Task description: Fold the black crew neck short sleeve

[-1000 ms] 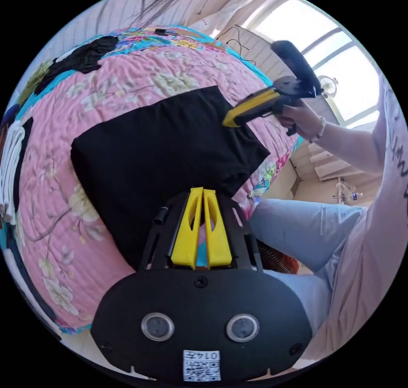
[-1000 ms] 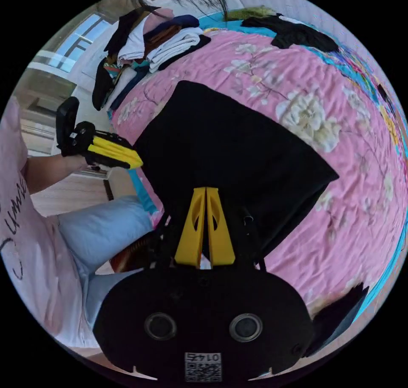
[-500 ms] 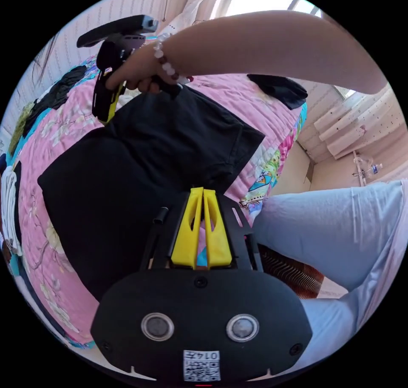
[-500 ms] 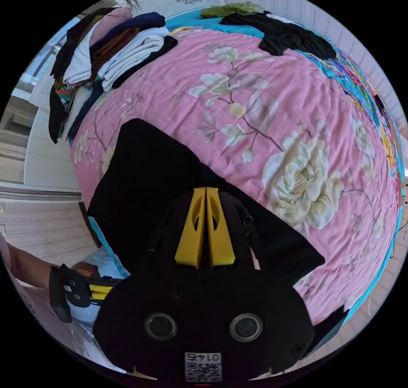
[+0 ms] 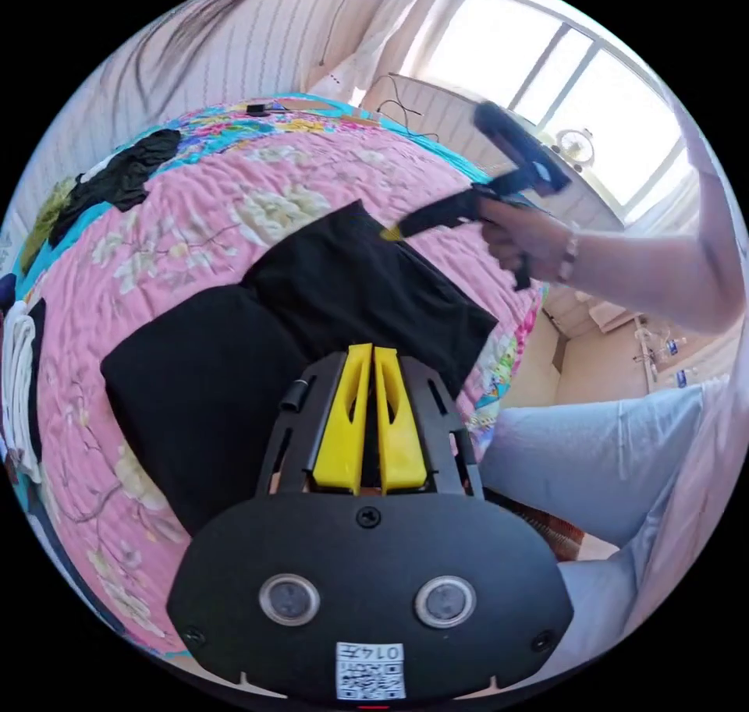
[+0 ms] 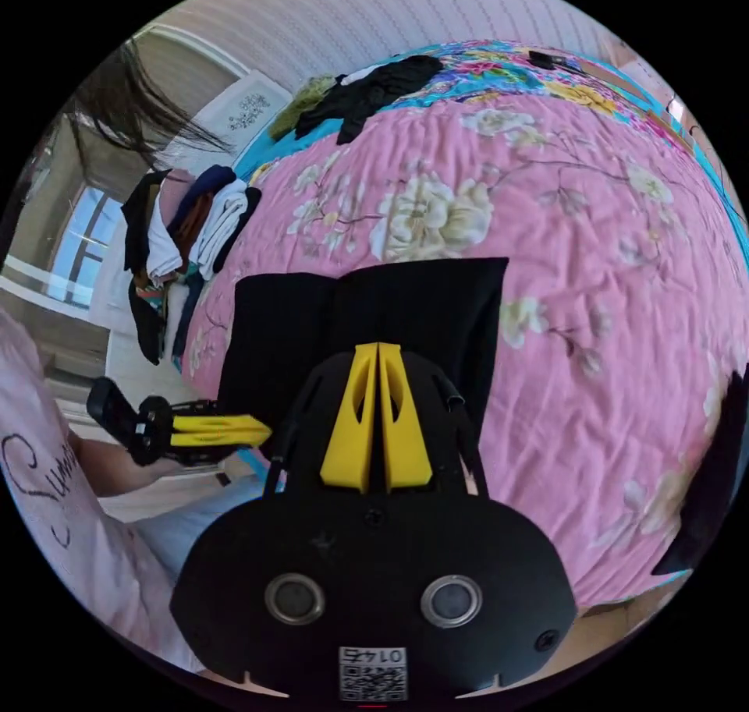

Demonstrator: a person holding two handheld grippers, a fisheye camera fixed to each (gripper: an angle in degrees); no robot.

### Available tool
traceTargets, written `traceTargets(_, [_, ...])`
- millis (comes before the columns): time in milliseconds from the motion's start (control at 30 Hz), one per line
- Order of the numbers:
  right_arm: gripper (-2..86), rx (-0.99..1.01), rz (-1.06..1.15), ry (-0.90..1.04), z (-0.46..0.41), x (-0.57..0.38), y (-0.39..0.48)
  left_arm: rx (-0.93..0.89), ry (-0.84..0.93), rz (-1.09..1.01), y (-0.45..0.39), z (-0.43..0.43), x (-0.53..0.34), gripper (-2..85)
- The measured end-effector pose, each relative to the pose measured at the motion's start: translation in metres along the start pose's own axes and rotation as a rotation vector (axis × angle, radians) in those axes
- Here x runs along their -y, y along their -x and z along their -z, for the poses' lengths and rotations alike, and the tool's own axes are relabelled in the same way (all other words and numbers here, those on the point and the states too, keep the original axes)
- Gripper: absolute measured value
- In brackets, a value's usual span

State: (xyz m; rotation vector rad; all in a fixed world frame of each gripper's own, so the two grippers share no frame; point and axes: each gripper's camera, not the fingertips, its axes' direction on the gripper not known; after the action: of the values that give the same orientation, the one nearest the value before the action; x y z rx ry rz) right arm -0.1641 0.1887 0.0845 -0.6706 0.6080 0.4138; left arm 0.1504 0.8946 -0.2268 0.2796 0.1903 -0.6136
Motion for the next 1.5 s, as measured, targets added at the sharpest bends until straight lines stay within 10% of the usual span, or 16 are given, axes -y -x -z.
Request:
traceTargets(367, [12.9,0.060,-0.242,0.063,-0.012,-0.100,-0.073,-0.075,-0.023,-0.137,-0.003,-0.091,0.176,7.1])
traceTargets(700, [2.5,0.189,-0.254,0.060,-0.020,-0.102,-0.115,0.018,0.063,-0.099,-0.010,-0.142,0.203,0.6])
traceTargets(1233, [7.3,0.624,0.377,0.399,-0.139,-0.004,0.075,0.506,0.041,0.484,0.179,0.055,0.026,1.4])
traceTargets(1500, [6.9,0.509,0.538,0.523,-0.127,0.016,0.083,0.266,0.058,0.644,0.170,0.081,-0.049,4.1])
